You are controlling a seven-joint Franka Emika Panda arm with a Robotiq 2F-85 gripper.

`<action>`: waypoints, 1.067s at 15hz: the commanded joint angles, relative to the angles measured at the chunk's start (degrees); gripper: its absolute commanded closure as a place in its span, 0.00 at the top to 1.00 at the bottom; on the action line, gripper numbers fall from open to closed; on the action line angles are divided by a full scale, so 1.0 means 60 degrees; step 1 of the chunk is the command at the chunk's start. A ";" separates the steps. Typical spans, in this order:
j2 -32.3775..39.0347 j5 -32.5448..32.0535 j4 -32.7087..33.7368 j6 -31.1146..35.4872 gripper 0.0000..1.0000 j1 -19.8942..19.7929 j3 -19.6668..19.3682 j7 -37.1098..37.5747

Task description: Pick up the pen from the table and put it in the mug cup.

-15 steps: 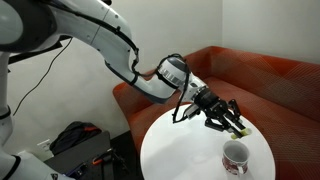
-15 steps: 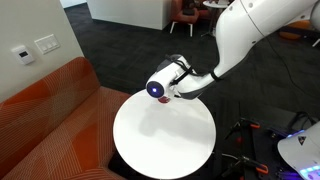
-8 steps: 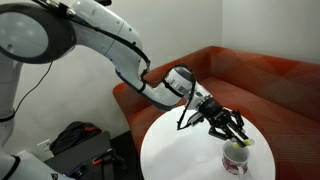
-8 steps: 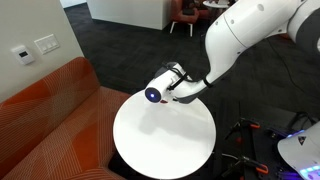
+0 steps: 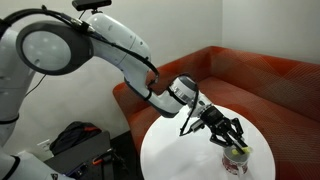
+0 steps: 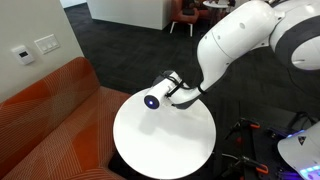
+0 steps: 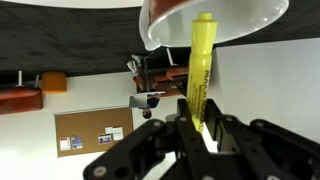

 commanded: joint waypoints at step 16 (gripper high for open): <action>-0.2562 0.0288 -0.0727 0.0212 1.00 0.0559 -0.0563 0.0237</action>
